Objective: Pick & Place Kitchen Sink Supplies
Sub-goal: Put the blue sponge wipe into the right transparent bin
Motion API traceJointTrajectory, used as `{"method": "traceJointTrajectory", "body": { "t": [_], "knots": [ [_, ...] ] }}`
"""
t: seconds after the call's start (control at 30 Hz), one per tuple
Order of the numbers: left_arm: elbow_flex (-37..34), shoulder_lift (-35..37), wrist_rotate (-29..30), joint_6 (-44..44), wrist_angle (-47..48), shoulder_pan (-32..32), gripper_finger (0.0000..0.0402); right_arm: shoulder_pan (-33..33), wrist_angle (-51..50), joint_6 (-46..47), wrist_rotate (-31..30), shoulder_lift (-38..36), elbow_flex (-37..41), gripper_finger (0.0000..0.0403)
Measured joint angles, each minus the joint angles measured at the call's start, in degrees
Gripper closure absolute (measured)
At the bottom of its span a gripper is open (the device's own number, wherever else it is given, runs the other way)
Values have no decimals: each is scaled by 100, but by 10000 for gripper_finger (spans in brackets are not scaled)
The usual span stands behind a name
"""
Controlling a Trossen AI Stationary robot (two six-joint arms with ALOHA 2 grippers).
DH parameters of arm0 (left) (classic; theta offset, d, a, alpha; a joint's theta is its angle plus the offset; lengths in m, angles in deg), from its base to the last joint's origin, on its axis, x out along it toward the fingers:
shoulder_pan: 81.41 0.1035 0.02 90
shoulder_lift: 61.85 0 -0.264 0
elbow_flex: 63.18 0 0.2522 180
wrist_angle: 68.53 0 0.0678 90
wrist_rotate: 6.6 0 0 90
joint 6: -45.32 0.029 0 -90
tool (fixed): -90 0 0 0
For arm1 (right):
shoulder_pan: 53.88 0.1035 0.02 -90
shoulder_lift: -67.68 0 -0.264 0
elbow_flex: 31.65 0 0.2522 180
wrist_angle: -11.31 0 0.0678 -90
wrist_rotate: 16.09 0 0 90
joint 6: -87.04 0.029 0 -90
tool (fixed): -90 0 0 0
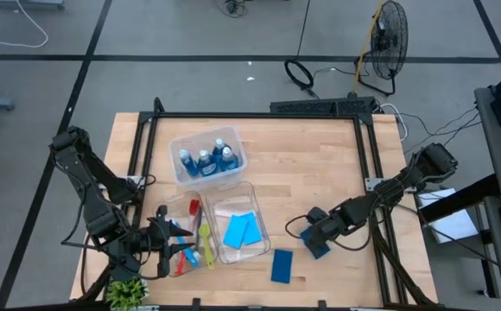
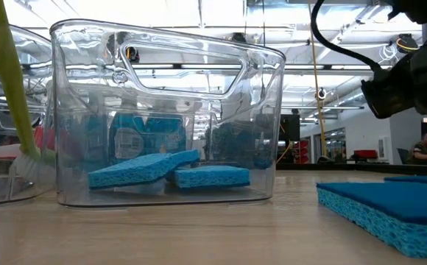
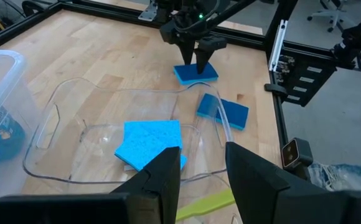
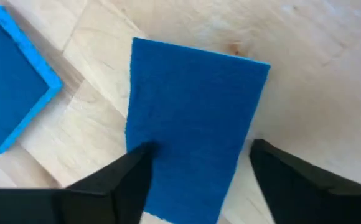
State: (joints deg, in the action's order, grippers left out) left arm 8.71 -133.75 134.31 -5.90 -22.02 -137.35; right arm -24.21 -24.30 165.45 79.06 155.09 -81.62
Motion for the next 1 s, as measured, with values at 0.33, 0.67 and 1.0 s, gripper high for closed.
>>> {"method": "traceJointTrajectory", "body": {
  "t": [0.33, 0.67, 1.0],
  "knots": [
    [0, 0, 0, 0, -1, 0, 270, 7, -137, -538, -363, 13, 9, 313],
    [0, 0, -2, 0, -2, 0, 270, 15, 856, -1282, -788, -652, 44, 392],
    [0, 0, -1, 0, -35, 0, 270, -4, 4081, -3629, -2369, -1765, 26, 399]
  ]
}}
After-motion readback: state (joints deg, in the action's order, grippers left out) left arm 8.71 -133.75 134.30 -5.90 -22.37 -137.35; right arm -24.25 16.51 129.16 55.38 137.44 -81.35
